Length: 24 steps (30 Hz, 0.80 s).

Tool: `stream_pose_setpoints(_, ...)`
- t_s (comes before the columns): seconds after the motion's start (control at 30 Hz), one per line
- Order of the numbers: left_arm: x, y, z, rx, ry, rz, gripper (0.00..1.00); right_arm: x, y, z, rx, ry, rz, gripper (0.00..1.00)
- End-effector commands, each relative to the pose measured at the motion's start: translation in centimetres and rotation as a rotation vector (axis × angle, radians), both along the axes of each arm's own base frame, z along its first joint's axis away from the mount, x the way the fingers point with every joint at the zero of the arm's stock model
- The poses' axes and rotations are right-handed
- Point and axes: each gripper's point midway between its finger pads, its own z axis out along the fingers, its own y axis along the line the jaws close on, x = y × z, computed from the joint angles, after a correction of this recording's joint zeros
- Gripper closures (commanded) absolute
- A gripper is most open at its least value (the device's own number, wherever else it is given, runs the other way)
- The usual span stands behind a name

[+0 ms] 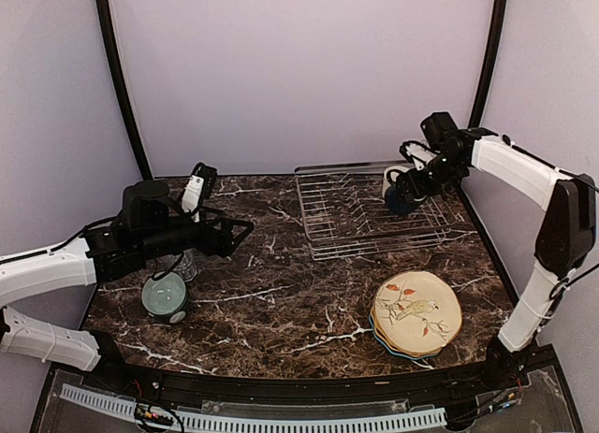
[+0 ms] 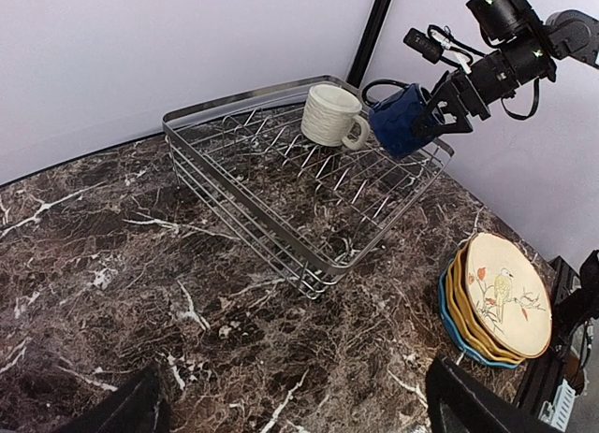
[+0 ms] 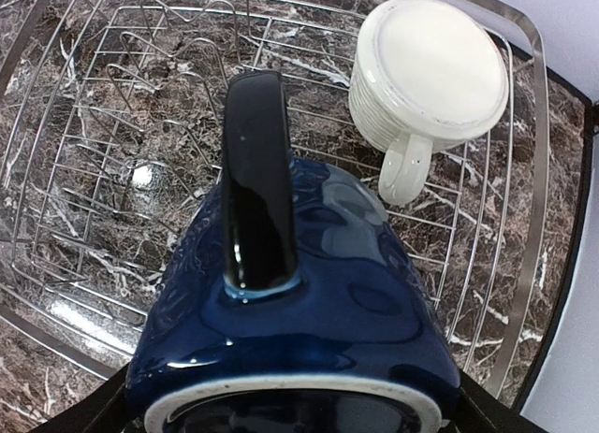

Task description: Load the mixed dishes into the dish rack

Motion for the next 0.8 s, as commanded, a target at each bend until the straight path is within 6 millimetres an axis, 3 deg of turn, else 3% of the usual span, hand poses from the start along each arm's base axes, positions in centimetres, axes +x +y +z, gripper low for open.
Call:
stream_pose_setpoints(0.0,-0.1,0.6,0.7,0.006,-0.027,0.006,0.06,2.1,0.5,1.6,-0.049,-0.063,0.085,1.00)
stream_pose_setpoints(0.37,-0.1,0.5,0.1,0.020,-0.026,0.002,0.06,3.8,0.7,-3.6,-0.138,0.058,0.151,1.00)
stream_pose_setpoints(0.7,-0.2,0.5,-0.7,0.032,-0.010,0.002,0.06,4.5,-1.6,-7.6,-0.292,0.168,0.114,1.00)
stream_pose_setpoints(0.77,-0.2,0.5,-0.8,0.034,-0.009,0.002,0.06,4.6,-1.9,-8.0,-0.301,0.182,0.111,0.94)
